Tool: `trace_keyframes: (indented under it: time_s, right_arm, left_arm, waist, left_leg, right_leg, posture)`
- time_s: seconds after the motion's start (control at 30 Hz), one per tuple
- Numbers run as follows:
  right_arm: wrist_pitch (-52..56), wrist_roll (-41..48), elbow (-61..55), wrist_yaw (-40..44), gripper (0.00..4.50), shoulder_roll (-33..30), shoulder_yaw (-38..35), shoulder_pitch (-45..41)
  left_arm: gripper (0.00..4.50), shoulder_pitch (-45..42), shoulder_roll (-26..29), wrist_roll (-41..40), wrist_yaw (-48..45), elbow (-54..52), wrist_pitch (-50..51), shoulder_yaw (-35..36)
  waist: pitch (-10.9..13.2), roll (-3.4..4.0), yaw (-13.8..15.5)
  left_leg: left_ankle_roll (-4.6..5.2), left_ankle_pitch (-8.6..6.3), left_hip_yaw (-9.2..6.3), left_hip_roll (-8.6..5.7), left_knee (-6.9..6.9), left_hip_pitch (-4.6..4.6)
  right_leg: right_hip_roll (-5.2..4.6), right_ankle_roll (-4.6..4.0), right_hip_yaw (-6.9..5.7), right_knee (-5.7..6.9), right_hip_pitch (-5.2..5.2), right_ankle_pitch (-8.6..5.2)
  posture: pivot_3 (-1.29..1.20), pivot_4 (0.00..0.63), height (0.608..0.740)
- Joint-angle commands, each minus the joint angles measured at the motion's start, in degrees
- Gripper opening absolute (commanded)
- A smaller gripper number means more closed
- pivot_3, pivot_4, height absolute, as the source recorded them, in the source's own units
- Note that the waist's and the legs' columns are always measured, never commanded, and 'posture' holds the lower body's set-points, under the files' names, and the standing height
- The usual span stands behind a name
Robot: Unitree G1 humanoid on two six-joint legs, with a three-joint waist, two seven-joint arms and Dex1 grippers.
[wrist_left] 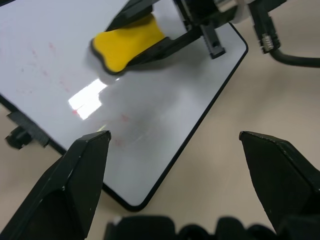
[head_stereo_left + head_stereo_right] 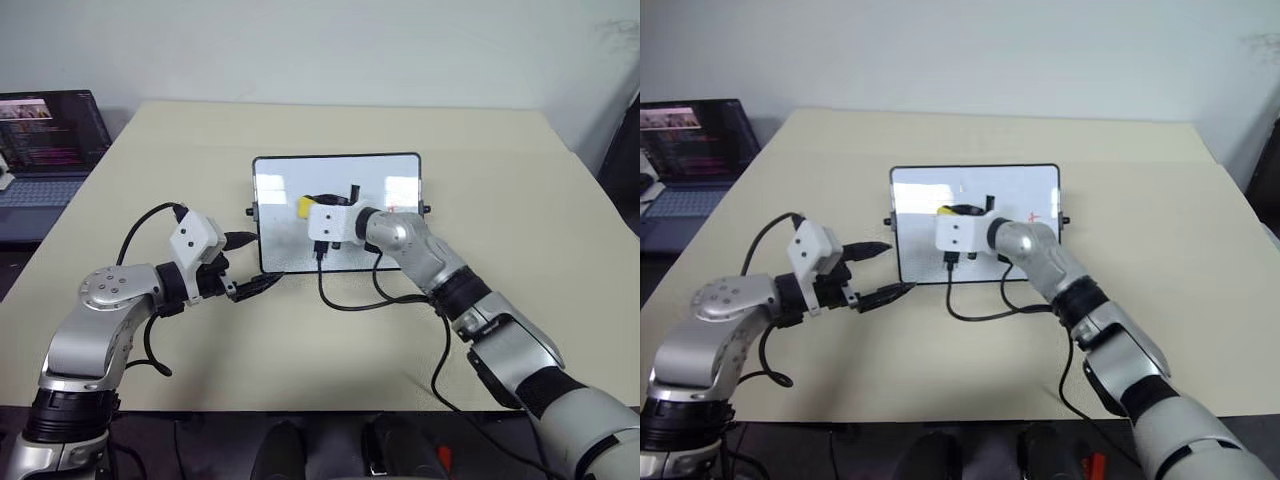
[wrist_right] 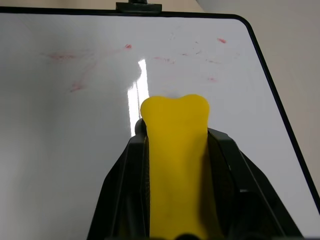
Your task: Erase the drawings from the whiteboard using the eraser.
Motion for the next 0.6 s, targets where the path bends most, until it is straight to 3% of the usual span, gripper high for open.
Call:
trace_keyframes:
  time_s: [0.03, 0.33, 0.6]
  right_arm:
    - [3.3, 0.1, -4.1, 3.0, 1.21, -4.6, -2.3, 3.6]
    - [7.0, 1.8, -17.2, 8.8, 1.21, -8.0, -3.6, 11.5]
    - [25.6, 14.2, -40.6, 13.4, 1.21, -7.7, -14.8, 23.2]
  left_arm:
    - [4.50, -0.2, 0.6, -0.7, 0.7, -2.0, -0.3, 1.6]
    - [4.50, -1.9, 0.3, -0.9, -0.9, -1.3, -0.9, -0.1]
    - [4.50, -6.5, -1.1, -1.3, -2.2, -1.5, -0.7, -3.3]
  waist:
    - [0.0, 0.00, 0.1]
    - [0.0, -0.01, -0.2]
    - [0.0, 0.00, -0.1]
  left_leg:
    - [0.00, 0.00, 0.00, -0.01, 0.00, 0.00]
    - [0.00, 0.00, 0.03, -0.04, 0.02, 0.12]
    - [-0.04, -0.02, 0.00, -0.03, 0.01, -0.09]
  right_leg:
    - [-0.02, 0.00, 0.00, 0.00, 0.01, 0.00]
    - [0.06, 0.24, 0.01, 0.01, 0.10, -0.13]
    - [0.04, 0.22, 0.00, -0.17, 0.05, -0.12]
  posture:
    - [0.00, 0.150, 0.740]
    - [0.00, 0.150, 0.740]
    - [0.00, 0.150, 0.740]
